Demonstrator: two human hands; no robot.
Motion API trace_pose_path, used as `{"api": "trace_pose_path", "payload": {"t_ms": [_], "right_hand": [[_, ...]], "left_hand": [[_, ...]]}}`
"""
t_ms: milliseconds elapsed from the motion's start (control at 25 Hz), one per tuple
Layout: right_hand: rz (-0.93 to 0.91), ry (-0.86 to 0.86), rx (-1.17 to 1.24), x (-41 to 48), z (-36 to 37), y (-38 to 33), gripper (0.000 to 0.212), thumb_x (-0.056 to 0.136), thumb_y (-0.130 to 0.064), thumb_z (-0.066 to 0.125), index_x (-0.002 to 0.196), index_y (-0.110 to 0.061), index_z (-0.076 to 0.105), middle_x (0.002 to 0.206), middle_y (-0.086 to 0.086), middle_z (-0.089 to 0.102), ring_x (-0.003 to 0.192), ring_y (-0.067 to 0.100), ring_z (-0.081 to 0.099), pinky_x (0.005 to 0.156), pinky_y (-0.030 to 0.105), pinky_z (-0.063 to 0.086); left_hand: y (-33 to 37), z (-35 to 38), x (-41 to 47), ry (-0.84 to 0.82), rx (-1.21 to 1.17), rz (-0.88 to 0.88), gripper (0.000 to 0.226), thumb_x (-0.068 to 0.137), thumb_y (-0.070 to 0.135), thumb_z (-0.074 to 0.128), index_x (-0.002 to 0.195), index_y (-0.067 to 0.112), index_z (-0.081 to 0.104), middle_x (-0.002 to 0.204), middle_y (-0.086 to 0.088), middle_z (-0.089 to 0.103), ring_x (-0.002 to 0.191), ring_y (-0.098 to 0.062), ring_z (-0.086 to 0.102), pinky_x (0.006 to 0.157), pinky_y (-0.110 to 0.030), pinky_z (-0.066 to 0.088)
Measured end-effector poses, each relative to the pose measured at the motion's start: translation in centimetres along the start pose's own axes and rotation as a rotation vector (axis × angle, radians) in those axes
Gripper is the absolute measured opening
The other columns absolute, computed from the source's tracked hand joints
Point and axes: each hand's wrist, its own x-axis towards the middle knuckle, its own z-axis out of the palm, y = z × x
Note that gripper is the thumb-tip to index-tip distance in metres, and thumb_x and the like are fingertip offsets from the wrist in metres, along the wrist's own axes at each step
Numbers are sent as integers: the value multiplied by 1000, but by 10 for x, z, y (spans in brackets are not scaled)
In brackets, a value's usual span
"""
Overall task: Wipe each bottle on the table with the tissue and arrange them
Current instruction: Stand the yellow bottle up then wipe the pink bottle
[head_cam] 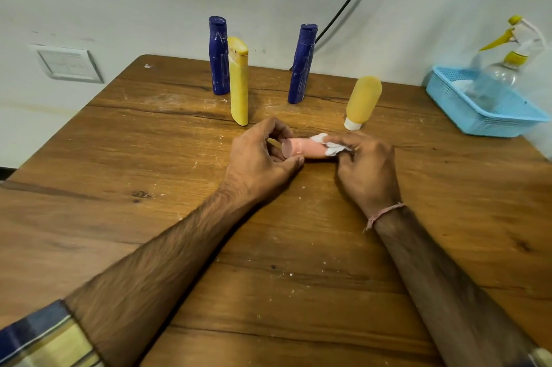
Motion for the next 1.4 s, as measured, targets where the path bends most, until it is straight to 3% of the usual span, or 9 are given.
{"api": "trace_pose_path", "payload": {"t_ms": [80,240,440,640,800,1000,1160,1240,1400], "right_hand": [[6,-4,-24,-2,-1,0,39,87,5,58,118,-16,69,124,3,67,119,16,55,108,35,43],[-341,-36,88,-14,7,-21,39,84,8,57,113,-13,71,114,2,71,111,15,57,100,23,44],[77,87,-47,4,-4,6,40,87,6,57,119,-16,68,123,2,68,116,17,56,103,24,40],[-305,-7,41,-15,11,-24,41,84,8,58,119,-12,67,120,3,68,113,16,57,99,20,41],[-37,49,31,1,5,-4,41,86,7,58,120,-14,68,122,2,68,114,14,57,105,23,40],[-265,-54,104,-10,8,-17,38,85,6,59,115,-15,70,117,1,71,112,14,58,98,23,45],[49,13,13,7,-1,7,38,87,4,59,115,-18,71,122,0,69,117,14,59,106,23,40],[129,19,-11,7,-3,10,38,87,4,59,115,-19,72,122,-1,69,117,14,60,105,19,37],[-133,-2,52,-7,7,-18,39,85,5,59,114,-18,71,116,-1,71,109,13,58,98,23,44]], "left_hand": [[0,0,1,-5,-8,-17,35,77,28,87,103,28,64,93,14,63,82,5,62,57,-7,53],[1,1,-2,23,-47,-64,34,75,38,85,104,27,72,83,11,69,70,6,64,56,-9,53],[2,-4,4,-24,-175,-238,21,78,33,85,94,33,72,82,6,76,67,-3,74,59,-20,62],[5,-2,1,-10,-241,-228,14,91,35,73,94,21,72,69,5,77,56,-16,75,51,-27,60],[5,-1,1,-61,-171,-221,17,88,41,76,97,27,74,65,2,75,52,-13,72,48,-27,58],[6,-1,-2,-132,-204,-216,27,80,21,85,99,29,69,73,1,77,58,-18,74,49,-39,63],[5,-1,2,-118,-64,-206,23,81,37,83,100,35,70,74,5,74,53,-4,70,42,-16,51],[6,-1,3,-133,-78,-219,27,81,40,81,106,35,70,76,6,74,54,-3,70,43,-15,50],[5,-4,0,-171,-127,-230,53,67,26,94,112,31,68,83,2,76,67,-12,75,56,-33,63]]}}
